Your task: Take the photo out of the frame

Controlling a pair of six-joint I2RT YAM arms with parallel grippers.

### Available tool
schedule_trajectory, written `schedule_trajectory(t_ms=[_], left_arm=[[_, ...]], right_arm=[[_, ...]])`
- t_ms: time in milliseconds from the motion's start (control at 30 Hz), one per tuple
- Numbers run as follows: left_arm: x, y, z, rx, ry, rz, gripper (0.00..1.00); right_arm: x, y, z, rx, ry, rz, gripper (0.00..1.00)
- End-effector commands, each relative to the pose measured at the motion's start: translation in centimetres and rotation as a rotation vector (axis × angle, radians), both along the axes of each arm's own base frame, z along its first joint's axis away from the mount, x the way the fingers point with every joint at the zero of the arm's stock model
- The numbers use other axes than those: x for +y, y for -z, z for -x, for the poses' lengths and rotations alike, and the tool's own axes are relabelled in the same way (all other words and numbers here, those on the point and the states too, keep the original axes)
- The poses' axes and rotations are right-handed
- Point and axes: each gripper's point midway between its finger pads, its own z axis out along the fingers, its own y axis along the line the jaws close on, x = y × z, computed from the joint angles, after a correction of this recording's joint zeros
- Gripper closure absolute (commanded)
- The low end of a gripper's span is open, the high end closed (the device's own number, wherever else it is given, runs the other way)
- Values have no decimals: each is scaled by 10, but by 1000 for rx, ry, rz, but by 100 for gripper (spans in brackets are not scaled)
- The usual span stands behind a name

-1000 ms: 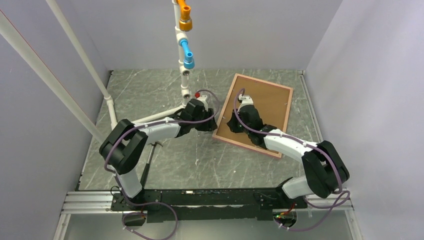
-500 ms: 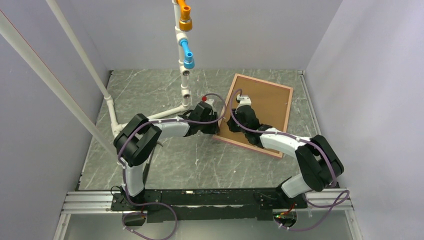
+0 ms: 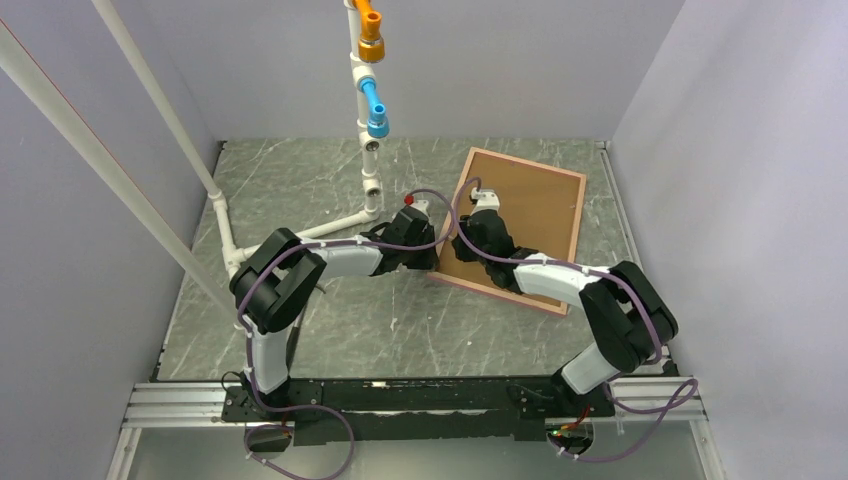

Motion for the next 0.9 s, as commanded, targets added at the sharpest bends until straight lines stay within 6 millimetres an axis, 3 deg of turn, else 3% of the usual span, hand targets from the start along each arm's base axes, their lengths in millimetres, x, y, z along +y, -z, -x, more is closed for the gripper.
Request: schedule_trajectory(t_ms=[0, 300, 600, 667, 767, 867], left_arm=[[-6, 0, 10, 19, 6, 19, 79], [-4, 4, 14, 26, 4, 16, 92], [1, 9, 18, 32, -1, 8, 95], [0, 9, 18, 32, 3, 13, 95], [-2, 6, 19, 29, 9, 20, 95], [-3, 6, 18, 32, 14, 20, 95]], right_arm=[[12, -21, -19, -81, 23, -31, 100], [3, -14, -24, -105, 119, 93, 100], [-9, -12, -34, -101, 218, 152, 100], [-6, -23, -34, -114, 207, 114, 100], [4, -62, -31, -208, 149, -23, 100], [-7, -83, -46, -200, 187, -91, 100]])
